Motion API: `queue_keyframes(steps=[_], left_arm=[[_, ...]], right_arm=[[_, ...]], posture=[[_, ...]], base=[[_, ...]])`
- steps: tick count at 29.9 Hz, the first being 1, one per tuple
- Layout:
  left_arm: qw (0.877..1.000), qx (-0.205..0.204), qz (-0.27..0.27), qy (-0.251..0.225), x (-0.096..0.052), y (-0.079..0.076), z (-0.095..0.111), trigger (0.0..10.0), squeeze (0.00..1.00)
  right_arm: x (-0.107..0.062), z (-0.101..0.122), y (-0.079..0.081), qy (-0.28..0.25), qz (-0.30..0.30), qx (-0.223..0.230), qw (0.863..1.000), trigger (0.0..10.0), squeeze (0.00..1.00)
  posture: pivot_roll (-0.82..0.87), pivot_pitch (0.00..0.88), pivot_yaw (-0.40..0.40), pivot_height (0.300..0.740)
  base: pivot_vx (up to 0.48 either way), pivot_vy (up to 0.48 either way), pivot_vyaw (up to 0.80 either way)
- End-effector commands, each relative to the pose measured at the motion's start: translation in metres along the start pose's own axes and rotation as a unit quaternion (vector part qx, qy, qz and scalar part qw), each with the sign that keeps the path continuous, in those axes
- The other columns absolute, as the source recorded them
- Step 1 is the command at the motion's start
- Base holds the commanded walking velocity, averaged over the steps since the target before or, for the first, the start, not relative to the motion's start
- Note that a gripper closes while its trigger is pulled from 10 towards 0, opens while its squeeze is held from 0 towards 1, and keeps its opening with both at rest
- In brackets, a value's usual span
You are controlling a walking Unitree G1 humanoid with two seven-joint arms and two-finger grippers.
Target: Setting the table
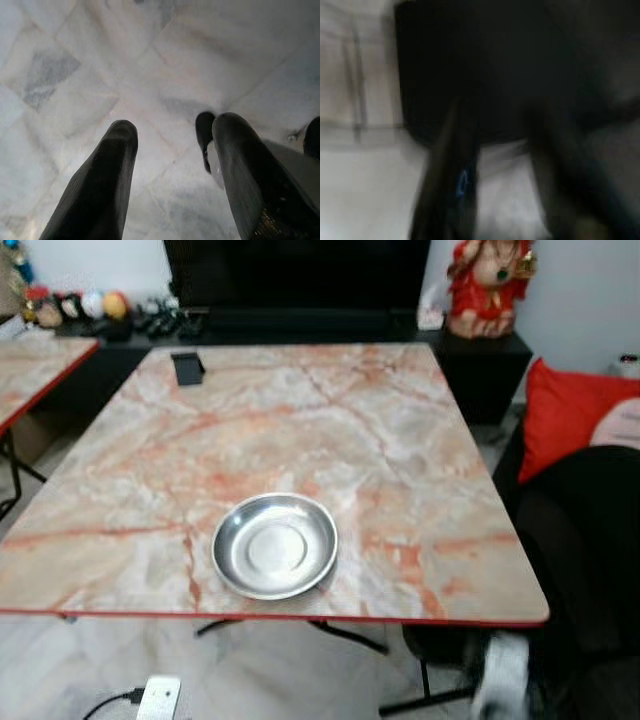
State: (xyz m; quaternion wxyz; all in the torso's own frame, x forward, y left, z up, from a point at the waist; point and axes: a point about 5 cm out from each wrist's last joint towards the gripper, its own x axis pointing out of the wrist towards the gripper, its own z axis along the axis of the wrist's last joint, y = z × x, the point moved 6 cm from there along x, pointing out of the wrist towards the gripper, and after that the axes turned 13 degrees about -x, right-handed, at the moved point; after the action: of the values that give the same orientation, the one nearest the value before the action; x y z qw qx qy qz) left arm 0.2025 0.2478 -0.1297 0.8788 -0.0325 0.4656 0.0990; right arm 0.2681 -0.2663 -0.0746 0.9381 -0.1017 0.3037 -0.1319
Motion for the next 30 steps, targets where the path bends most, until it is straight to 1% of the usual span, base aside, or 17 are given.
queue_keyframes(steps=[1, 7, 10, 11, 12, 13, 15, 16, 18, 19, 20, 23, 25, 27, 30], left_arm=[[1.000, -0.006, 0.000, 0.005, 0.000, 0.002, -0.003, 10.0, 0.00], [1.000, -0.007, -0.003, 0.003, 0.000, -0.003, -0.001, 10.0, 0.00], [1.000, -0.008, -0.003, 0.004, 0.000, -0.005, -0.002, 10.0, 0.00], [1.000, -0.008, -0.003, 0.004, 0.000, -0.005, -0.002, 10.0, 0.00], [1.000, -0.007, -0.003, 0.005, 0.000, -0.005, -0.003, 10.0, 0.00], [1.000, -0.007, -0.002, 0.006, 0.000, -0.004, -0.004, 10.0, 0.00], [1.000, -0.007, -0.002, 0.008, 0.000, -0.004, -0.006, 10.0, 0.00], [1.000, -0.005, -0.002, 0.011, -0.001, -0.002, -0.008, 10.0, 0.00], [1.000, -0.005, -0.001, 0.013, -0.001, 0.000, -0.010, 10.0, 0.00], [1.000, -0.004, 0.000, 0.014, -0.002, 0.002, -0.011, 10.0, 0.00], [1.000, -0.003, 0.001, 0.015, -0.002, 0.003, -0.011, 10.0, 0.00], [1.000, -0.002, 0.002, 0.016, -0.002, 0.006, -0.011, 10.0, 0.00], [1.000, 0.002, 0.002, 0.017, -0.002, 0.007, -0.011, 10.0, 0.00], [1.000, 0.002, 0.002, 0.017, -0.002, 0.008, -0.011, 10.0, 0.00], [1.000, 0.001, 0.003, 0.015, -0.002, 0.008, -0.009, 10.0, 0.00]], right_arm=[[0.007, 0.028, 0.003, -0.038, 0.002, 0.016, 0.999, 10.0, 0.00], [0.004, 0.014, 0.006, -0.014, 0.006, 0.015, 1.000, 10.0, 0.00], [0.000, -0.002, 0.010, 0.012, 0.009, 0.024, 1.000, 10.0, 0.00], [0.000, -0.002, 0.010, 0.012, 0.009, 0.024, 1.000, 10.0, 0.00], [-0.001, -0.007, 0.012, 0.019, 0.011, 0.026, 0.999, 10.0, 0.00], [-0.006, -0.022, 0.015, 0.044, 0.019, 0.023, 0.999, 10.0, 0.00], [-0.010, -0.034, 0.018, 0.065, 0.026, 0.019, 0.997, 10.0, 0.00], [-0.016, -0.049, 0.023, 0.089, 0.036, 0.018, 0.995, 10.0, 0.00], [-0.023, -0.064, 0.026, 0.117, 0.043, 0.012, 0.992, 10.0, 0.00], [-0.029, -0.076, 0.028, 0.134, 0.047, 0.013, 0.990, 10.0, 0.00], [-0.032, -0.084, 0.028, 0.147, 0.050, 0.012, 0.988, 10.0, 0.00], [-0.039, -0.097, 0.031, 0.170, 0.059, 0.014, 0.983, 10.0, 0.00], [-0.046, -0.109, 0.029, 0.189, 0.070, 0.006, 0.980, 10.0, 0.00], [-0.048, -0.112, 0.028, 0.198, 0.071, 0.006, 0.978, 10.0, 0.00], [-0.049, -0.116, 0.029, 0.215, 0.081, -0.015, 0.973, 10.0, 0.00]], posture=[[0.02, 0.000, 0.003, 0.740], [0.03, 0.000, -0.003, 0.740], [0.03, 0.000, 0.000, 0.740], [0.03, 0.000, 0.000, 0.740], [0.02, 0.000, 0.004, 0.740], [0.02, 0.000, 0.007, 0.740], [0.02, 0.000, 0.007, 0.740], [0.02, 0.000, 0.006, 0.740], [0.02, 0.000, 0.009, 0.740], [0.02, 0.000, 0.011, 0.740], [0.01, 0.000, 0.013, 0.740], [0.01, 0.000, 0.016, 0.740], [0.01, 0.000, 0.016, 0.740], [0.01, 0.000, 0.015, 0.740], [0.01, 0.000, 0.009, 0.740]], base=[[0.000, 0.000, 0.00], [0.000, 0.000, 0.00], [0.000, 0.000, 0.00], [0.000, 0.000, 0.00], [0.000, 0.000, 0.00], [0.000, 0.000, 0.00], [0.000, 0.000, 0.00], [0.000, 0.000, 0.00], [0.000, 0.000, 0.00], [0.000, 0.000, 0.00], [0.000, 0.000, 0.00], [0.000, 0.000, 0.00], [0.000, 0.000, 0.00], [0.000, 0.000, 0.00], [0.000, 0.000, 0.00]])
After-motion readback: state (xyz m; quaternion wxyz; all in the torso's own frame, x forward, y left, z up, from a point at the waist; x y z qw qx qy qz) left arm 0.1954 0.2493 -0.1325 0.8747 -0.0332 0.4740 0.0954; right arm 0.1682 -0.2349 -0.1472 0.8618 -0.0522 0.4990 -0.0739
